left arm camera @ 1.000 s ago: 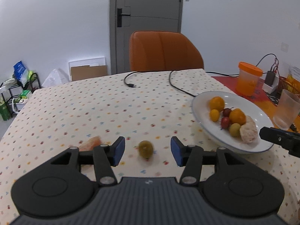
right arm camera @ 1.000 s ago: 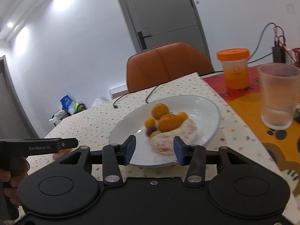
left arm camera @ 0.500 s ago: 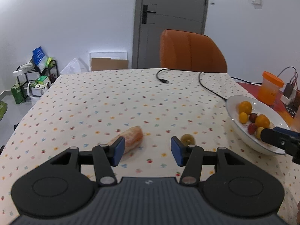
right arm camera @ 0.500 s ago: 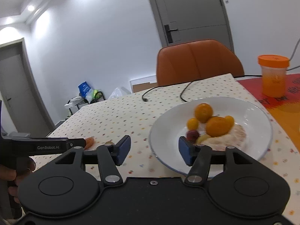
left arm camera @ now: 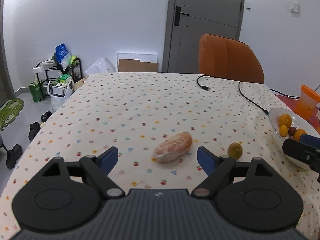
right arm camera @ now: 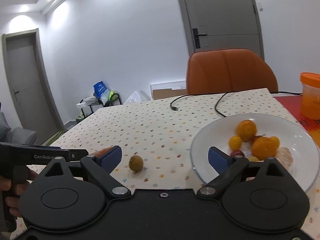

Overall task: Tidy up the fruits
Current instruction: 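Move both open grippers back to the pomelo segment and green fruit, then grasp the peeled pomelo segment with the left gripper while the right gripper grasps an olive-green fruit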

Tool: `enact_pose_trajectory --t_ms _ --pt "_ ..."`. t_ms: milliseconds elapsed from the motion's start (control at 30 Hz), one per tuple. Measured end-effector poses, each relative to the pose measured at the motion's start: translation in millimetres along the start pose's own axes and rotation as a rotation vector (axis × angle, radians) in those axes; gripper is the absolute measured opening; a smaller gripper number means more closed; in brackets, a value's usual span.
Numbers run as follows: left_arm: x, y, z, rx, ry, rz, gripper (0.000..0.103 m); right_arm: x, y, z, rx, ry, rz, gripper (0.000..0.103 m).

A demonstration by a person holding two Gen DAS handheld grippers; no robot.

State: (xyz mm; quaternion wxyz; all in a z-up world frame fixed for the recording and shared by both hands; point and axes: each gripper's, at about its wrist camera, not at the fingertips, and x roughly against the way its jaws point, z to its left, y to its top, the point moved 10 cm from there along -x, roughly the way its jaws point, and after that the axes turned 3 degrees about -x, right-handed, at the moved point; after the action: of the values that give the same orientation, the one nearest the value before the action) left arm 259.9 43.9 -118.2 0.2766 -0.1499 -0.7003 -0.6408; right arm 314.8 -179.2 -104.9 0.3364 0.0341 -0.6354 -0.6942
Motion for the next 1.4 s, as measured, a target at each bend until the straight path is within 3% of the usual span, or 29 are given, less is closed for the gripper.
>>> enact_pose_trajectory --t_ms 267,600,933,1000,1067,1100,1400 --pt "-1.9 0.6 14.8 0.018 0.024 0.0 0.088 -18.1 -2.0 25.7 0.04 0.056 0.044 0.102" --pt "-12.0 1.6 23.4 0.027 0.032 0.009 0.089 -44.3 -15.0 44.3 0.071 0.108 0.122 0.096" --pt "-26.7 2.7 24.1 0.027 0.034 0.024 0.089 -75.9 -23.8 45.5 0.07 0.102 0.205 0.068" --pt "-28.9 2.7 21.6 0.017 0.03 0.03 0.089 -79.8 -27.4 47.9 0.085 0.106 0.213 0.054" --pt "-30.2 4.0 17.9 0.003 0.024 0.027 0.089 -85.6 -33.0 46.2 0.088 0.094 0.232 0.027" --pt "-30.8 4.8 15.7 -0.001 0.022 0.026 0.089 -85.8 -32.1 44.9 0.085 0.086 0.226 0.023" --pt "-38.1 9.3 -13.2 -0.044 -0.027 0.015 0.089 -70.1 -19.1 37.1 0.064 0.101 0.185 0.022"
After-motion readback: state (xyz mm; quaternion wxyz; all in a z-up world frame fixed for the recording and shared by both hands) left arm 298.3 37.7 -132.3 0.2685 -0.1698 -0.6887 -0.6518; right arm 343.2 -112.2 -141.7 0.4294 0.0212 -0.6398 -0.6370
